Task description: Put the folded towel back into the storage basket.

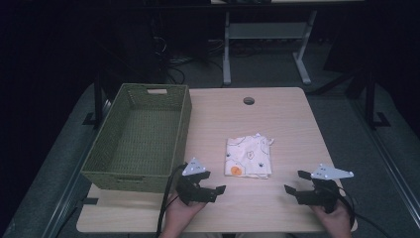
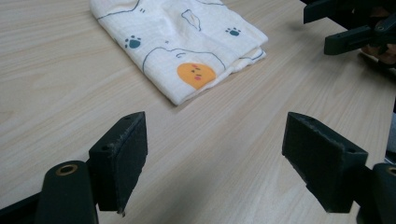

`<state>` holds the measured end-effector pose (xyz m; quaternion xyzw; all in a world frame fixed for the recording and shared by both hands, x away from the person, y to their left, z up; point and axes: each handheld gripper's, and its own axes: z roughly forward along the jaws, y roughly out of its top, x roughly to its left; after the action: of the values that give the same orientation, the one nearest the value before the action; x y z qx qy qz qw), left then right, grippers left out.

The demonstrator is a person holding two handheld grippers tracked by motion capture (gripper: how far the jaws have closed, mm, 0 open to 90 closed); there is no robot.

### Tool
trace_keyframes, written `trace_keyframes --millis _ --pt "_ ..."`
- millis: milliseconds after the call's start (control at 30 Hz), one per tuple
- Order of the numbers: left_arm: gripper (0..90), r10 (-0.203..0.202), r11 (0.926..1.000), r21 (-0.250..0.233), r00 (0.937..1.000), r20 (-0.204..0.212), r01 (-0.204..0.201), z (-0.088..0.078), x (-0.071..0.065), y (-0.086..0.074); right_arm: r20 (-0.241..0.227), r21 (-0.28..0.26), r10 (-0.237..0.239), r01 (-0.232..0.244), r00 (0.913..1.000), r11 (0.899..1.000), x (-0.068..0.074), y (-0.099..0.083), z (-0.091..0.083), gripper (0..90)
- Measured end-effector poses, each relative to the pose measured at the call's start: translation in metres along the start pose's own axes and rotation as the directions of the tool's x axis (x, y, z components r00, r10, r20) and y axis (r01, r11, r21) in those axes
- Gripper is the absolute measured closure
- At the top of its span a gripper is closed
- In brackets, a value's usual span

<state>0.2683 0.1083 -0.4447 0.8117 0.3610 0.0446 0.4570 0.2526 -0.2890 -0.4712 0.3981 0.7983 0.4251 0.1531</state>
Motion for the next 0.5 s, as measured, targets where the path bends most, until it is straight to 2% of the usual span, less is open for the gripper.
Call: trace_keyframes --millis 200,500 --pt "22.9 0.001 1.0 -0.004 1.0 0.008 -0.001 0.001 0.0 0.007 0.005 -0.006 0.002 -0.002 1.0 1.0 0.0 0.0 -0.001 21.0" --pt "22.9 0.024 0.9997 0.009 0.9997 0.009 -0.025 0.005 -0.002 0.023 0.005 -0.01 0.001 -0.001 1.0 1.0 0.0 0.0 -0.001 21.0"
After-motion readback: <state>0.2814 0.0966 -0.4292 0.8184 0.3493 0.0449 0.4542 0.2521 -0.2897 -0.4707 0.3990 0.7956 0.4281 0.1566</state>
